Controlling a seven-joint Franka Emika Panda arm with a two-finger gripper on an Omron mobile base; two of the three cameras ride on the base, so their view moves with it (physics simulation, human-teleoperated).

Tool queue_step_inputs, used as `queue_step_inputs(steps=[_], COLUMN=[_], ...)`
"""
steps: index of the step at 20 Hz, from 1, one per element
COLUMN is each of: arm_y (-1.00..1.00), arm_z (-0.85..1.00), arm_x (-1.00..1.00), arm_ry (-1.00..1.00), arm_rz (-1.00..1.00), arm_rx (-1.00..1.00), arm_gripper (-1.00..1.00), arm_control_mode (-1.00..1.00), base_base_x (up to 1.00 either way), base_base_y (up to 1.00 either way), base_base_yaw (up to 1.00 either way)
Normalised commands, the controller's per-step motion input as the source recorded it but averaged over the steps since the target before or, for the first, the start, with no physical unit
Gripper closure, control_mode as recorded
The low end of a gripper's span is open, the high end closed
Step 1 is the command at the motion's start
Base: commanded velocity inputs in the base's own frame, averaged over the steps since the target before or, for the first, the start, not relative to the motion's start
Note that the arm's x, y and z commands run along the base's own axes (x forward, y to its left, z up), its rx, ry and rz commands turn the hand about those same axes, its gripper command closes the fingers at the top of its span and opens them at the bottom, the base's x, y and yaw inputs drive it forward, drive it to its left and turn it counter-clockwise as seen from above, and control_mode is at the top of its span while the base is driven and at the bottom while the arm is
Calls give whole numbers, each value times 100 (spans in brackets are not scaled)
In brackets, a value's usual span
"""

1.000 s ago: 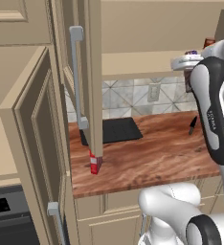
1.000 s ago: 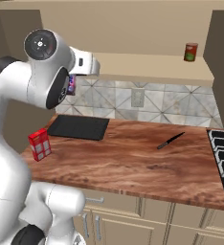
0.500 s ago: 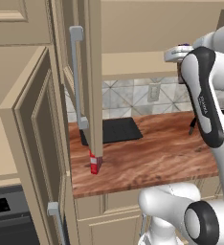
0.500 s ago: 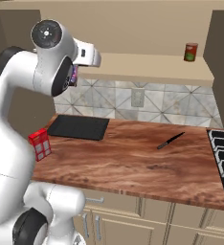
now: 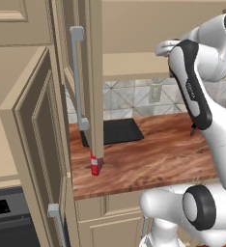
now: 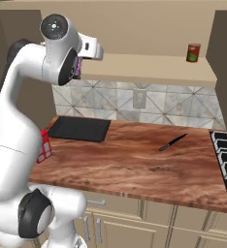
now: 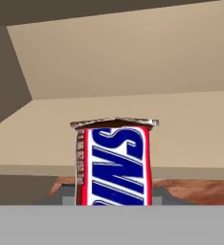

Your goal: Pick the boxed food and bar from the counter and place them in the cabinets closest to them.

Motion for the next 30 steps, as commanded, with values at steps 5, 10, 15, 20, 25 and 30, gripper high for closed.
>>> queue_step_inputs(steps=[5, 10, 15, 20, 25, 30], arm_y=[5, 5, 7, 4, 0, 1], arm_z=[-1, 0, -13, -26, -24, -11], arm_x=[51, 60, 56, 48, 44, 56], arm_ry=[0, 0, 0, -3, -5, -7], arm_rz=[0, 0, 0, 0, 0, 0], arm_rx=[-1, -1, -4, -8, -3, 0], arm_gripper=[100, 100, 100, 100, 100, 100], arm_control_mode=[-100, -100, -100, -100, -100, -100], base_base_x=[0, 0, 0, 0, 0, 0], base_base_y=[0, 0, 0, 0, 0, 0], base_base_yaw=[0, 0, 0, 0, 0, 0])
